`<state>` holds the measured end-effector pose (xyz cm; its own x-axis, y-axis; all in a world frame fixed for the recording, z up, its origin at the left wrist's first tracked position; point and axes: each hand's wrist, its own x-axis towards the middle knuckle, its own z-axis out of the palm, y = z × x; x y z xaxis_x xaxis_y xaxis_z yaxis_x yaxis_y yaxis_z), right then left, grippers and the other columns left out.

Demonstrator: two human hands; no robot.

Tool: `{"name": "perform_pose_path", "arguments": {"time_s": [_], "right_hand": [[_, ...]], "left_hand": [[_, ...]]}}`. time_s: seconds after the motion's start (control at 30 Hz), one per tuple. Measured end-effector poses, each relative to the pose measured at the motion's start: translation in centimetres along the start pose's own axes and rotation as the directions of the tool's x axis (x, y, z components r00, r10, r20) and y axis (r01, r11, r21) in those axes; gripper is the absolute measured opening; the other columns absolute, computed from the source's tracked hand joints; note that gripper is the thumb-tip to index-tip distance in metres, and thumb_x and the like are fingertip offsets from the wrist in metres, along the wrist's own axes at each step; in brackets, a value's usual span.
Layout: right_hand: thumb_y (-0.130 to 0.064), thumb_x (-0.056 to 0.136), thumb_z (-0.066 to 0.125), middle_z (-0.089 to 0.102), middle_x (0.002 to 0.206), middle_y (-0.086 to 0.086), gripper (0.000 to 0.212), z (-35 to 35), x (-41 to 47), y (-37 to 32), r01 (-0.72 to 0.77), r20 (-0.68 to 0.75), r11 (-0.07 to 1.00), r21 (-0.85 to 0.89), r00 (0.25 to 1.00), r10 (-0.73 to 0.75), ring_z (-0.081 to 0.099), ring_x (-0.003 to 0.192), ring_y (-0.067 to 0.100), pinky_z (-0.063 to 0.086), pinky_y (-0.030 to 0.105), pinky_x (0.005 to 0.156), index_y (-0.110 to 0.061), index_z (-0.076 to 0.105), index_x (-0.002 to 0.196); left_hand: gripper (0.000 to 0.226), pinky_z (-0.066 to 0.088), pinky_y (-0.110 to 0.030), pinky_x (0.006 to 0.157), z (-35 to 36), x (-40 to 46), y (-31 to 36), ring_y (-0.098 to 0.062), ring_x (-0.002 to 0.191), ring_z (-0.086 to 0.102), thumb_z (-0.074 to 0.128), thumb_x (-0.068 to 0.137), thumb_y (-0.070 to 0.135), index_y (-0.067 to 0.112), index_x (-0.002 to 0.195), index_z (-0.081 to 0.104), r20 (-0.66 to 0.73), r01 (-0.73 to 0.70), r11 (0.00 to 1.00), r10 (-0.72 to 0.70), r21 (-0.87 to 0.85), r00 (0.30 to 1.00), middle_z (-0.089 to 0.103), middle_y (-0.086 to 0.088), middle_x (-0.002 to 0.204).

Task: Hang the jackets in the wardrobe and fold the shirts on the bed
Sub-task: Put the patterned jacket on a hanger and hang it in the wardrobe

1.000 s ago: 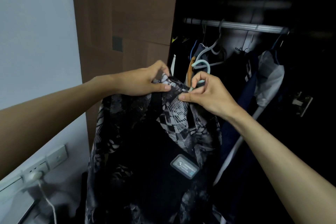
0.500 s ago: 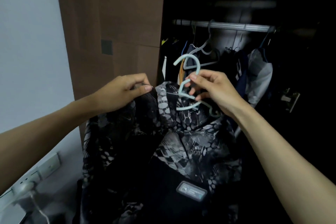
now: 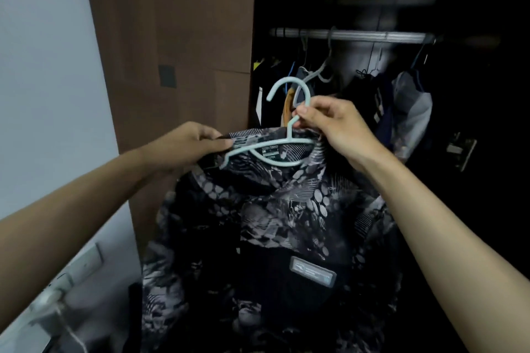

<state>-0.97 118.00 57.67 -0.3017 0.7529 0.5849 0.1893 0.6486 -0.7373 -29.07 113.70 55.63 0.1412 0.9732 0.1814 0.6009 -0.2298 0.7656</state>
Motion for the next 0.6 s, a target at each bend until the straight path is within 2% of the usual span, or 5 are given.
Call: {"name": "perform_pose_path", "arguments": {"time_s": [0.1,0.17,0.33,0.47,0.6], "right_hand": [[-0.013,0.1,0.062,0.076,0.096,0.014,0.022,-0.5,-0.3,-0.2,0.002,0.033,0.999,-0.054,0.999,0.0,0.071,0.08,0.003,0.054,0.014,0.08,0.006,0.072,0.105],[-0.018,0.101,0.062,0.075,0.097,0.01,0.021,-0.7,-0.1,-0.1,0.007,0.024,0.99,-0.141,1.0,-0.004,0.067,0.078,0.001,0.052,0.017,0.08,0.0,0.073,0.103],[-0.027,0.102,0.061,0.075,0.093,0.02,0.018,-1.2,-0.3,-0.1,0.053,-0.098,0.984,-0.17,0.993,-0.071,0.068,0.079,0.022,0.05,0.035,0.077,-0.019,0.072,0.091],[-0.023,0.102,0.061,0.078,0.089,0.012,0.017,-0.8,0.0,0.0,0.031,-0.118,0.997,-0.077,0.992,-0.04,0.07,0.083,0.015,0.05,0.029,0.08,-0.015,0.073,0.093],[-0.018,0.103,0.059,0.079,0.094,0.009,0.018,-1.0,-0.2,0.6,0.042,-0.125,0.999,-0.017,0.991,-0.044,0.073,0.086,0.013,0.054,0.022,0.081,-0.006,0.072,0.097]], "left_hand": [[0.015,0.057,-0.024,0.071,0.3,0.6,1.0,-0.024,0.088,0.074,0.072,0.091,0.021,0.01,0.101,0.076,-0.042,0.026,0.975,-0.036,-0.219,0.998,0.078,-0.011,0.094],[0.015,0.048,-0.016,0.067,0.7,1.0,1.3,-0.014,0.074,0.067,0.068,0.095,0.028,0.015,0.094,0.075,-0.211,-0.152,0.981,0.176,0.123,0.962,0.074,0.0,0.08],[0.022,0.045,-0.041,0.079,3.2,0.2,3.4,-0.024,0.096,0.056,0.054,0.102,0.036,0.02,0.106,0.069,-0.337,-0.297,0.597,0.721,0.745,0.606,0.057,-0.003,0.111],[0.03,0.053,-0.045,0.077,3.1,1.7,4.3,-0.032,0.094,0.063,0.044,0.103,0.042,0.027,0.109,0.07,-0.242,-0.257,0.678,0.548,0.689,0.801,0.07,-0.001,0.101],[0.033,0.057,-0.043,0.073,3.3,1.1,3.8,-0.025,0.087,0.07,0.049,0.101,0.041,0.021,0.103,0.075,-0.24,-0.372,0.686,0.623,0.626,0.744,0.077,-0.001,0.094]]}}
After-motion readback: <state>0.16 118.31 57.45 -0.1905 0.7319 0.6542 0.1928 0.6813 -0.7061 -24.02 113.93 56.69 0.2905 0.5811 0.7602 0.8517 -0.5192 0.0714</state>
